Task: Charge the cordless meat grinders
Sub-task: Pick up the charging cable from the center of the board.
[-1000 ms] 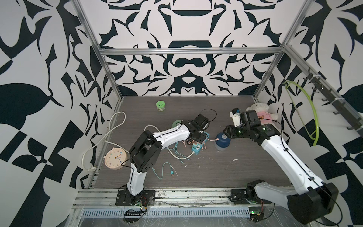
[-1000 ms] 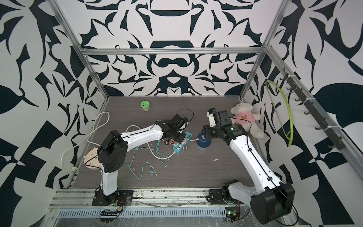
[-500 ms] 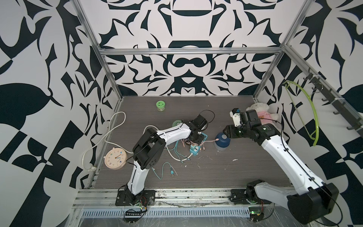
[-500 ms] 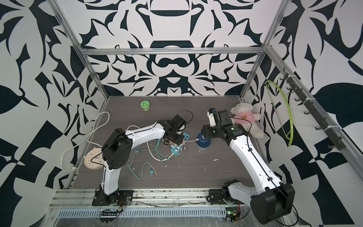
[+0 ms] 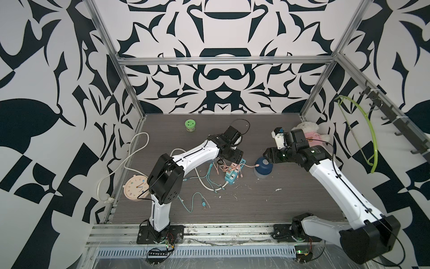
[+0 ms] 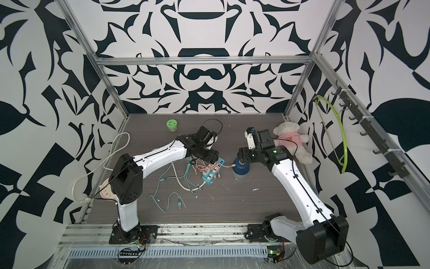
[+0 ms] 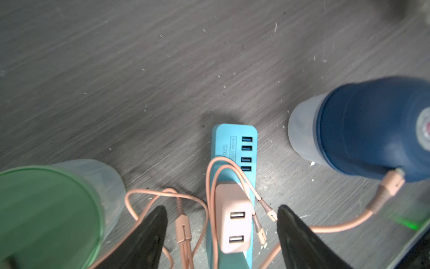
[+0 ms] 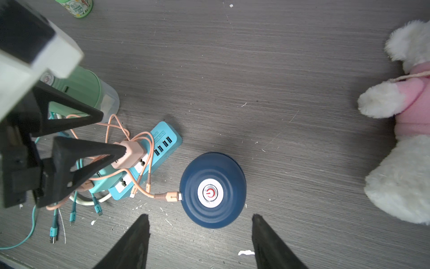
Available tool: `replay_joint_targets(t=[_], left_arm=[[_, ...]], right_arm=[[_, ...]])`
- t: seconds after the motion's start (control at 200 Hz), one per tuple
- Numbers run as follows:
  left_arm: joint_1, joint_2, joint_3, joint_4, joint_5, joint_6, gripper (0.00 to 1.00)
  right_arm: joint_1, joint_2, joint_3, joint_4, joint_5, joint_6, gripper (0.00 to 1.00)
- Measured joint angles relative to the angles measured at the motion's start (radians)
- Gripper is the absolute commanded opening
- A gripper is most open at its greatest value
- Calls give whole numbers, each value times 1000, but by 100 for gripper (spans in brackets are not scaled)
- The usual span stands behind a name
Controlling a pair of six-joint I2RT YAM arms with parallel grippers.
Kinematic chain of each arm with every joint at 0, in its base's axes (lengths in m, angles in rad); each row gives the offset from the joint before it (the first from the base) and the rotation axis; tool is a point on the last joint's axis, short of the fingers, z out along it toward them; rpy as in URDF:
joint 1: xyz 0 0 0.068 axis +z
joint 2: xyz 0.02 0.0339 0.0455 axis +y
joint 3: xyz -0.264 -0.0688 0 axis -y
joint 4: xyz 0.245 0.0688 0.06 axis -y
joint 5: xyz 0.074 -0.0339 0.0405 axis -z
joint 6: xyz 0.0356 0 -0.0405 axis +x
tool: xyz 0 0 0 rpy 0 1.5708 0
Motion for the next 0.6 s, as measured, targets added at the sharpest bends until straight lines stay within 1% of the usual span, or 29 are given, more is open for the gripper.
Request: replay_joint_targets(t=[0.055, 0.12, 0.22, 0.275, 0.35, 0.405, 0.47, 0.55, 0.6], left_arm=[[16, -24, -8, 25, -20, -23, 72], [39, -70, -37, 67, -57, -56, 71], [90, -188, -111, 133, -128, -125, 71], [126, -256, -146, 156, -162, -166, 71], [180, -336, -196, 183, -195, -225, 70], [225, -381, -233, 190, -202, -263, 69], [275, -423, -281, 188, -202, -306, 68], [330, -452, -336, 169, -194, -356, 68], [346, -466, -368, 150, -180, -380, 68]], right_arm=[[0, 12, 10, 0, -5, -4, 66], [0, 30, 26, -1, -18, -19, 64], [21, 66, 61, 1, -44, -69, 63], [62, 90, 80, 4, -55, -114, 62], [150, 118, 94, 21, -73, -182, 61], [222, 143, 98, 37, -90, -230, 60], [281, 177, 108, 51, -116, -264, 57], [310, 218, 121, 69, -137, -272, 55], [313, 242, 130, 79, -138, -266, 54]])
